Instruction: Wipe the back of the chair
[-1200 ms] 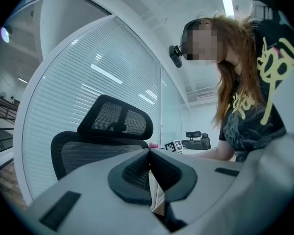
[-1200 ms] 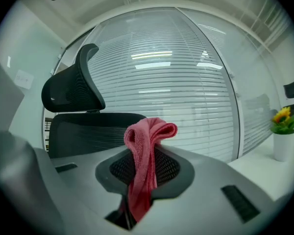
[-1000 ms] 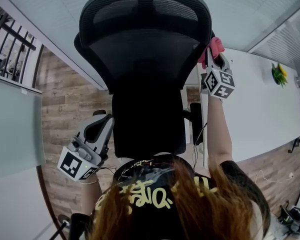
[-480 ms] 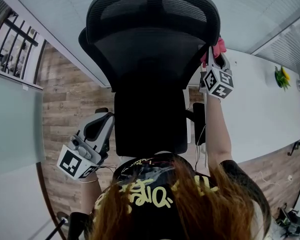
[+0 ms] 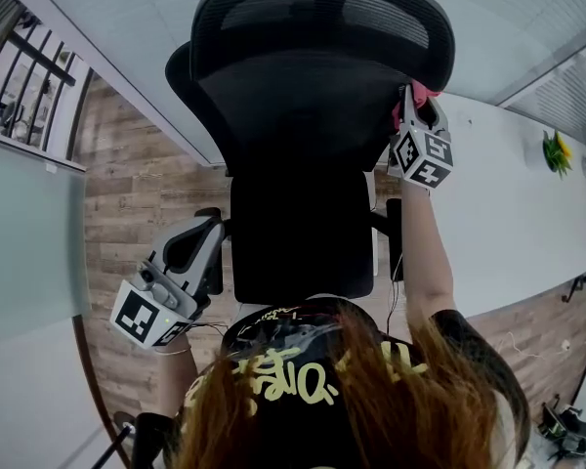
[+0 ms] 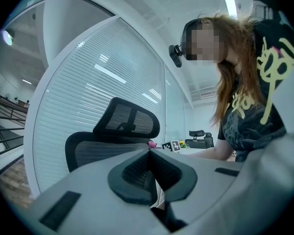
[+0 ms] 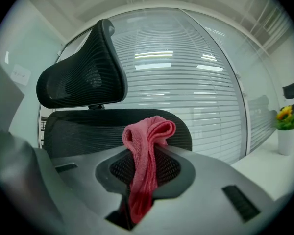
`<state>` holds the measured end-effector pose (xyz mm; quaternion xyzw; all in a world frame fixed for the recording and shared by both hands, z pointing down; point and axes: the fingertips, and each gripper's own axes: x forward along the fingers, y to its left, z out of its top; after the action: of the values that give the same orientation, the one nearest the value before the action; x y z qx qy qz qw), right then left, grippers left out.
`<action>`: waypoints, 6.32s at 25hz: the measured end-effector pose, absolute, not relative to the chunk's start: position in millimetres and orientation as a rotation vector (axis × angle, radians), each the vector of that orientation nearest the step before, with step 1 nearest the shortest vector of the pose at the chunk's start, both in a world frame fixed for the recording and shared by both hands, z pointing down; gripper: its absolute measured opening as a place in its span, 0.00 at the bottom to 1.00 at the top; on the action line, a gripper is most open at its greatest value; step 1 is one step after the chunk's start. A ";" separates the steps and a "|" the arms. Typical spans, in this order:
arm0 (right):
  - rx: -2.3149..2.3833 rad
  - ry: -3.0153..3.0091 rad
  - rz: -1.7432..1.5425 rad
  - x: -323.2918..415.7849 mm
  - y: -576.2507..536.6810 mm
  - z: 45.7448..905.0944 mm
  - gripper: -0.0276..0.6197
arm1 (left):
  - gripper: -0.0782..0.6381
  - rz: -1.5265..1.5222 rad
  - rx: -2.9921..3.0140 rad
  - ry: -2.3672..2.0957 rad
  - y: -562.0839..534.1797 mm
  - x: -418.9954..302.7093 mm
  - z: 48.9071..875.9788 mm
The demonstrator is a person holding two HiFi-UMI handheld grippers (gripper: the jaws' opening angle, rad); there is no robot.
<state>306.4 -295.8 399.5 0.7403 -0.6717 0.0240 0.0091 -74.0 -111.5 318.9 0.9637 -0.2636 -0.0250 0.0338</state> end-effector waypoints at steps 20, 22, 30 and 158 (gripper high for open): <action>2.283 -2.163 0.067 230.2 -317.5 399.0 0.15 | 0.10 -0.090 2.945 -0.815 -121.5 -120.8 322.9; 2.272 -2.168 0.062 223.3 -319.3 398.9 0.15 | 0.10 -0.085 2.940 -0.822 -122.4 -126.3 324.2; 2.249 -2.192 0.066 196.6 -325.9 398.7 0.15 | 0.10 -0.085 2.932 -0.829 -127.6 -143.8 326.5; 2.514 -2.013 0.374 319.0 -272.0 460.1 0.15 | 0.10 -0.036 2.959 -0.742 -117.6 -29.9 321.9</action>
<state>319.0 -272.0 460.1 0.7745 -0.6200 0.1151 -0.0504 -29.9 -117.6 321.9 0.9689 -0.2430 -0.0119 0.0455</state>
